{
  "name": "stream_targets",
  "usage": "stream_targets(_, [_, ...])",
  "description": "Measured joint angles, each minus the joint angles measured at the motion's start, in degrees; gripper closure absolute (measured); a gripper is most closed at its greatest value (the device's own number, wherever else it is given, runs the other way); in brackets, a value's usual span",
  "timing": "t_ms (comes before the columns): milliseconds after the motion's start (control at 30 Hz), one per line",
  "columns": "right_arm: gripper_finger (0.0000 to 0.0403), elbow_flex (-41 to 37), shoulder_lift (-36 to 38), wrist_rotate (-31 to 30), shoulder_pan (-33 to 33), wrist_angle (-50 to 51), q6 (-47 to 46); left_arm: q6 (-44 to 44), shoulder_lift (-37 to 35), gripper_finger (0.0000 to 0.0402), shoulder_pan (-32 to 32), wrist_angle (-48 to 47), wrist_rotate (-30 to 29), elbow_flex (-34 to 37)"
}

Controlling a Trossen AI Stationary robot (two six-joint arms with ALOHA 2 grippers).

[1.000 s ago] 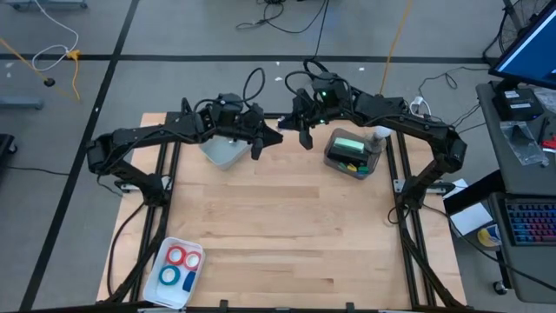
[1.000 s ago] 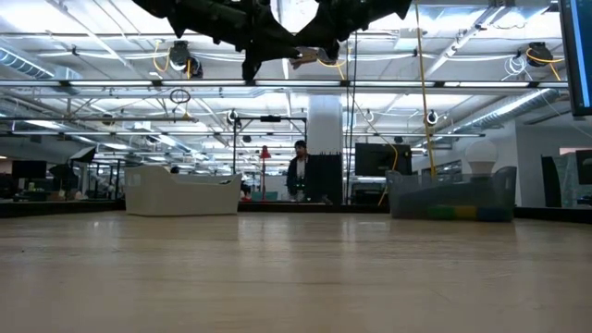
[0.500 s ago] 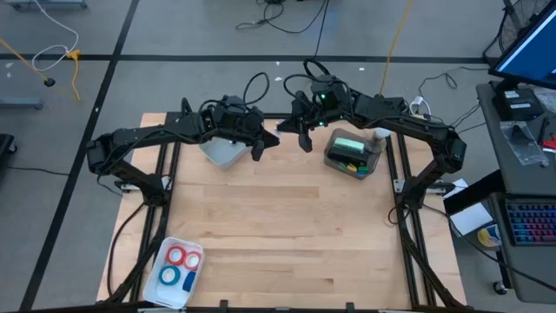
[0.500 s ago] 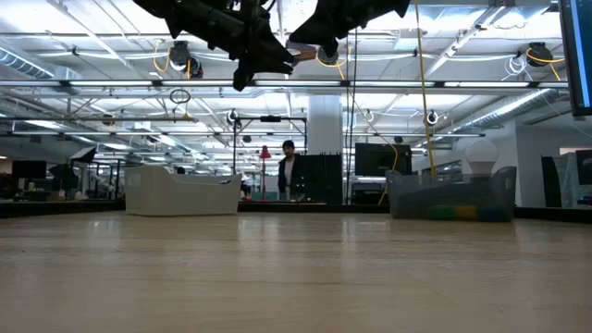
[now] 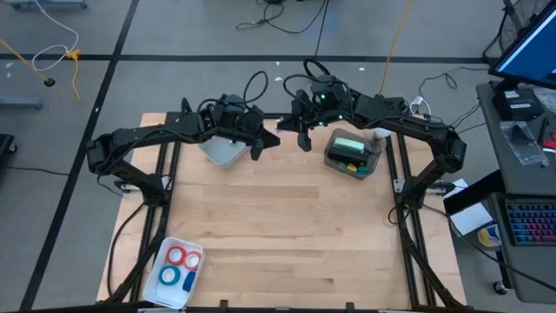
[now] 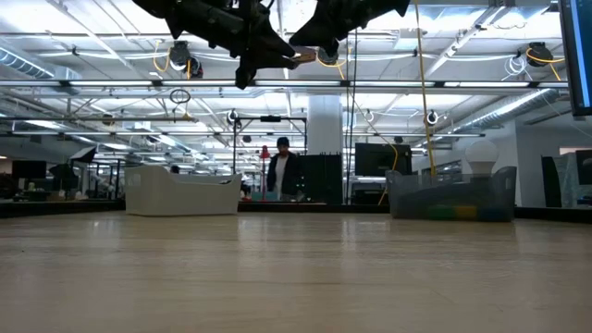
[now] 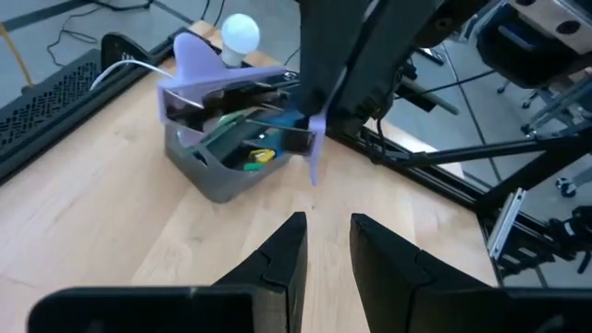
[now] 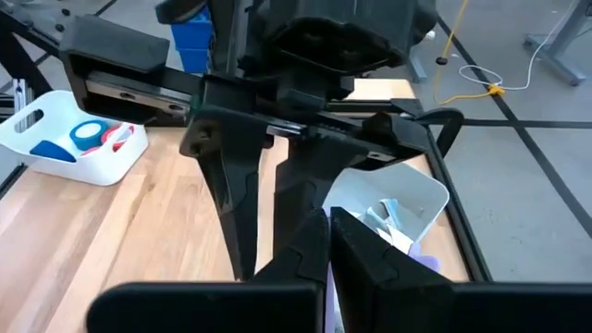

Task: Pick and place Stapler, Stapler remover, tape
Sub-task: Put the purple staple remover into the grey bin

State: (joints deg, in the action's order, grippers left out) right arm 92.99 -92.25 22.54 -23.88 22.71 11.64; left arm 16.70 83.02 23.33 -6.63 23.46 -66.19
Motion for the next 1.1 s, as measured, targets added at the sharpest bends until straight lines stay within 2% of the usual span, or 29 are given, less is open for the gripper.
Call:
stream_targets(333, [0.0403, 0.00, 0.00, 0.02, 0.00, 1.10, 0.22, -0.50, 0.84, 0.0313, 0.00, 0.78, -2.53, 0.00])
stream_targets(667, [0.0403, 0.00, -0.01, 0.02, 0.00, 2.05, 0.81, 0.47, 3.33, 0.0313, -0.80, 3.71, -2.62, -0.01])
stream_targets(1100, [0.0403, 0.00, -0.01, -0.43, -0.05, 3.65, 2.80, 4.97, 3.58, 0.0313, -1.28, -0.70, -2.98, 0.02])
